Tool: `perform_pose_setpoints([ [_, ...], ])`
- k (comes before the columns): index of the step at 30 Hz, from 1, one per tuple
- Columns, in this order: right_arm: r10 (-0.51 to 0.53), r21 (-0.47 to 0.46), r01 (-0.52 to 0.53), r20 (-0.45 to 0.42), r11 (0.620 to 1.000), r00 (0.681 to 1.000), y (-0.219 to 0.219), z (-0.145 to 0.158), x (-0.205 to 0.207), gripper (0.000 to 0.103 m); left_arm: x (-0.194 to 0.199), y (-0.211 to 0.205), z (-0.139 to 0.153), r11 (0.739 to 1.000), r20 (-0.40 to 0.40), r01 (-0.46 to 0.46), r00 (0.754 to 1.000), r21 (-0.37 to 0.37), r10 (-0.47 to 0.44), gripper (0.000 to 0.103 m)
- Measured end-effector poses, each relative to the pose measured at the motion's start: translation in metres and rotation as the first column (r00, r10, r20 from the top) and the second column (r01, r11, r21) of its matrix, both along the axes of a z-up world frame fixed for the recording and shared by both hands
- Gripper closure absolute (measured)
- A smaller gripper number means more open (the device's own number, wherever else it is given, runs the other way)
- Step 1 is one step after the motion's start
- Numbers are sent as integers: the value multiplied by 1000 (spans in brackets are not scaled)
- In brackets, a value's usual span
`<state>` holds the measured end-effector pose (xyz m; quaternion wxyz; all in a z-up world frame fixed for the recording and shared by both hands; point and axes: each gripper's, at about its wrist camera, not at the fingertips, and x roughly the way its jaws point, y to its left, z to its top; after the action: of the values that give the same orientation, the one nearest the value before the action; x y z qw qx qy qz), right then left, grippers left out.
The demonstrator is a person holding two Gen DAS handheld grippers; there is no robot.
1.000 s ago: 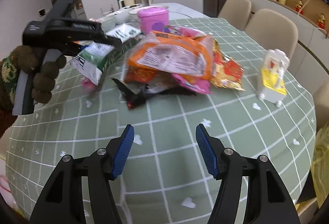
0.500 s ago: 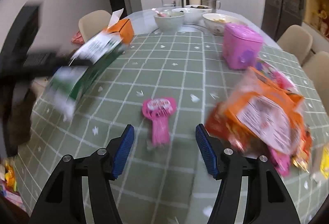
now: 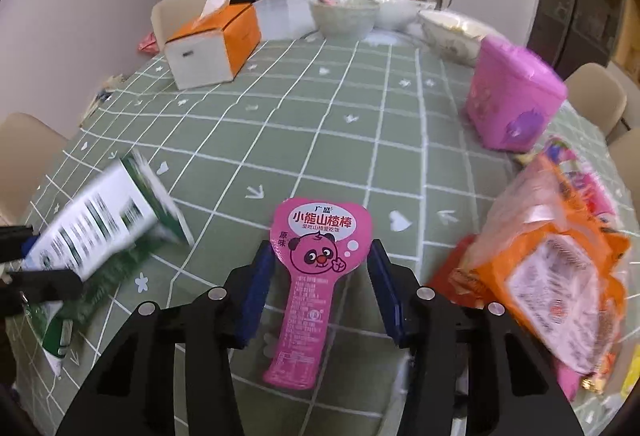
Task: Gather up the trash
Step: 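Grasp the white milk carton with the left tool while the right tool grasps the pink lollipop wrapper, then carry the milk carton and pink wrapper over the trash bin with both tools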
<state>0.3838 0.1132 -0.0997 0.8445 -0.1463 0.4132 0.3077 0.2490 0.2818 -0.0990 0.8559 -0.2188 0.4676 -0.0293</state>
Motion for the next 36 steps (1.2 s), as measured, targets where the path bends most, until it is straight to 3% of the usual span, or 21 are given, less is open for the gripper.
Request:
perform_pose_setpoints([
  [5,-66,52,65,9,997,998,-34,21,-21,58,3,-13,1,1000,0,31,1000,5,-31,47],
  [13,-151,76,152,-12,985,988,-90,20,-53,58,17,-23,-2,996,-52,72,996,52,-70,47],
  [20,-219,100,221,-33,970,975,-133,24,-81,58,36,-24,-9,997,-166,64,984,35,-57,50],
  [24,-266,107,264,7,959,964,-163,41,-96,58,34,-44,7,995,-119,80,990,58,-72,51],
  [29,-330,121,321,61,939,942,-209,67,-107,58,33,-93,55,987,30,122,992,106,-126,51],
  [31,-358,128,346,83,929,930,-232,79,-110,58,33,-115,76,984,97,138,984,112,-149,51],
  [36,-409,148,388,159,910,898,-286,113,-121,58,35,-182,121,972,259,205,939,110,-227,51],
])
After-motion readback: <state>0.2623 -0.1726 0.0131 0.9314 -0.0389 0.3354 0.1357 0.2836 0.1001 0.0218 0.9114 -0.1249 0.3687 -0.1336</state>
